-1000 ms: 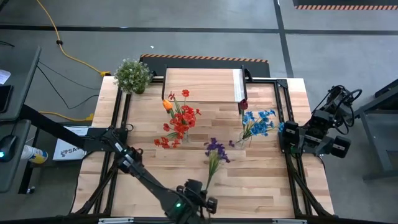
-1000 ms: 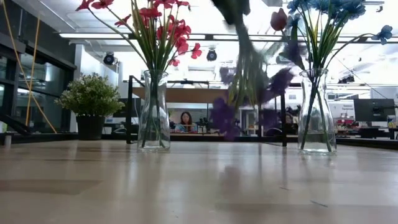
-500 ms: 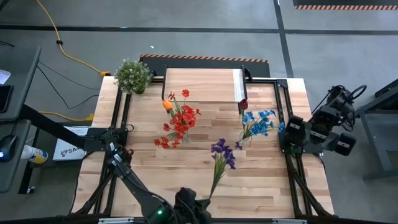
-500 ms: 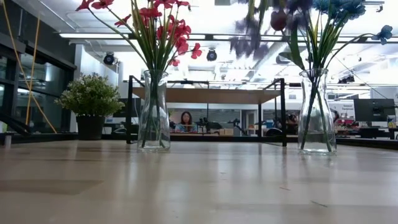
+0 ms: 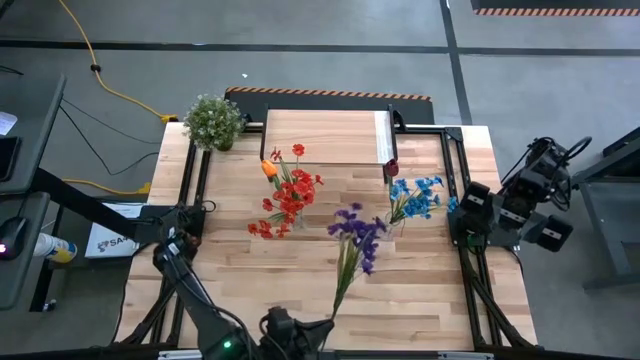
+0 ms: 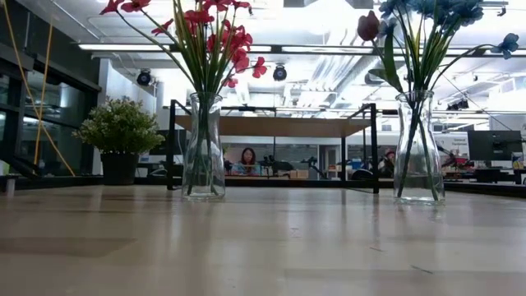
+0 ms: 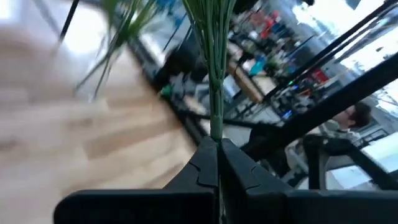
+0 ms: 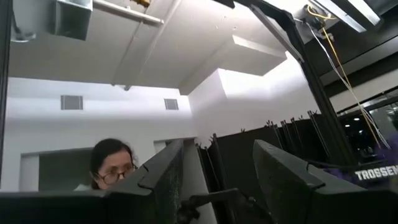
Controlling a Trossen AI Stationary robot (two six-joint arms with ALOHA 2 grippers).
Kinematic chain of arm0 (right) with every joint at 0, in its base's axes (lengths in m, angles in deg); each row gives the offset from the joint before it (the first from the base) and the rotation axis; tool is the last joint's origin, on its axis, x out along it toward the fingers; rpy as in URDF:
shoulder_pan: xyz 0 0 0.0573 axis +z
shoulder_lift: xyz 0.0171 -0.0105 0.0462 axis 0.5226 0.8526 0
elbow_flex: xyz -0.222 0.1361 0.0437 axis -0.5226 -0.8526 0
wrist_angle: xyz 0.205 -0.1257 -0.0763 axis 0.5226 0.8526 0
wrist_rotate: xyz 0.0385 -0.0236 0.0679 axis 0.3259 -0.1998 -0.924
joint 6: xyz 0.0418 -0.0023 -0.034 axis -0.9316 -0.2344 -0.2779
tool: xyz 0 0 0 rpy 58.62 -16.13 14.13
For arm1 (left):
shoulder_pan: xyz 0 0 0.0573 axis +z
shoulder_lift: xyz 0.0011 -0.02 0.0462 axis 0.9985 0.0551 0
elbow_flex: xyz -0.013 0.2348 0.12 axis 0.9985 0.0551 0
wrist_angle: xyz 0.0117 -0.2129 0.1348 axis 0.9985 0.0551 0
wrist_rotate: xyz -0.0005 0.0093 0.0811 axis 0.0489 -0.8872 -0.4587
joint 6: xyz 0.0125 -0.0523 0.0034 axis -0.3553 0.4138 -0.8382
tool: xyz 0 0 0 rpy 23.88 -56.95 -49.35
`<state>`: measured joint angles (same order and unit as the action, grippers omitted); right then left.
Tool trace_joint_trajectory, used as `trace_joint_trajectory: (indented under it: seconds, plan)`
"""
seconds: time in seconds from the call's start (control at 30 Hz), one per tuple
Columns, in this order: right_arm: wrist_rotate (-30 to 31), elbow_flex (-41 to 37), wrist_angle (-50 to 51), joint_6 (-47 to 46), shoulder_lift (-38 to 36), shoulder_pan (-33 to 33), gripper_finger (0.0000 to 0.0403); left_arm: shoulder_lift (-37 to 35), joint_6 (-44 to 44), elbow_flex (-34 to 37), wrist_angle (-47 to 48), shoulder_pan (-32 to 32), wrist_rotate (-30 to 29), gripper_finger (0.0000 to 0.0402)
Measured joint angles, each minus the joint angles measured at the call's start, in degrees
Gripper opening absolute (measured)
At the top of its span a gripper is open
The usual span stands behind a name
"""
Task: Pick and place flowers into a vace then onto a shelf
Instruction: Put the violet flowers into the right transparent vase
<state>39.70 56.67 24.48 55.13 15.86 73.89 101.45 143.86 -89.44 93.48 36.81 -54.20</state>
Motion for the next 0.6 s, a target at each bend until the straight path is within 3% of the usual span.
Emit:
trace_joint_trajectory:
  seconds: [0.37, 0.6]
  plan:
    - [0.1, 0.0, -3.3, 0.3, 3.0, 0.0, 0.0184, -3.3, -33.1, 0.0, -18.8, 1.8, -3.7, 0.0031]
    - [0.1, 0.0, -5.6, 0.0, 4.7, 0.0, 0.0184, -4.0, -46.3, 0.0, -26.1, 5.2, -1.6, 0.0031]
